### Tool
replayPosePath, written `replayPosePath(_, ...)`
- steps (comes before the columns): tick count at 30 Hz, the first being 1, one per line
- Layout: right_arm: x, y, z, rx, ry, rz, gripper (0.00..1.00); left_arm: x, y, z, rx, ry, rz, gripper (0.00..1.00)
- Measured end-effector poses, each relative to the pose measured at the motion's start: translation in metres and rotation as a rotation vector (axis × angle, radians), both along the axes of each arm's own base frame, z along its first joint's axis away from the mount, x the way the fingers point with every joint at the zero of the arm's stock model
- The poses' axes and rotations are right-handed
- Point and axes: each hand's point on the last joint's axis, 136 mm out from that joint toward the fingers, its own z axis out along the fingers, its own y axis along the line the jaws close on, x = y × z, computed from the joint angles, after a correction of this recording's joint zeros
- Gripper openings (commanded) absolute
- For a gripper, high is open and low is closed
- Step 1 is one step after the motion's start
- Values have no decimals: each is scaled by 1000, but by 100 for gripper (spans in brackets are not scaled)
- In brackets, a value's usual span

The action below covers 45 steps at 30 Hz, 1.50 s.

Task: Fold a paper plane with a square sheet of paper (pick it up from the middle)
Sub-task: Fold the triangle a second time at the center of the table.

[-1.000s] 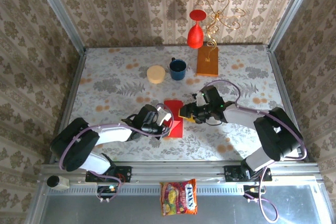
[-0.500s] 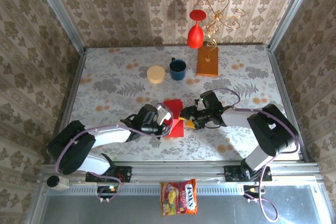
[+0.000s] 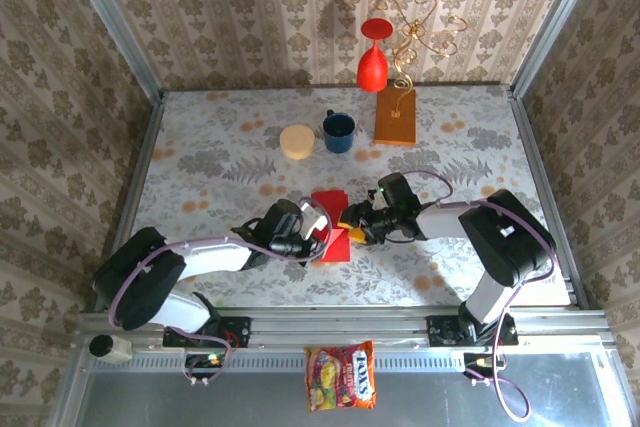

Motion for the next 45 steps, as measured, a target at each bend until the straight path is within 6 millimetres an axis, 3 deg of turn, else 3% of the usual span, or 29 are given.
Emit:
replayPosePath(11,1,3,3,15,-12,8,9,-1,1,-2,19,8,-8,0)
replayPosePath(22,3,4,5,23,-27,9,5,3,-10,13,7,-15,-35,23)
replayPosePath(39,1,3,3,20,-23,9,5,12,-22,32,-16,-49,-46,31)
replayPosePath(45,0,2,2,19,-21,9,4,11,-23,26,-1,-39,-54,31)
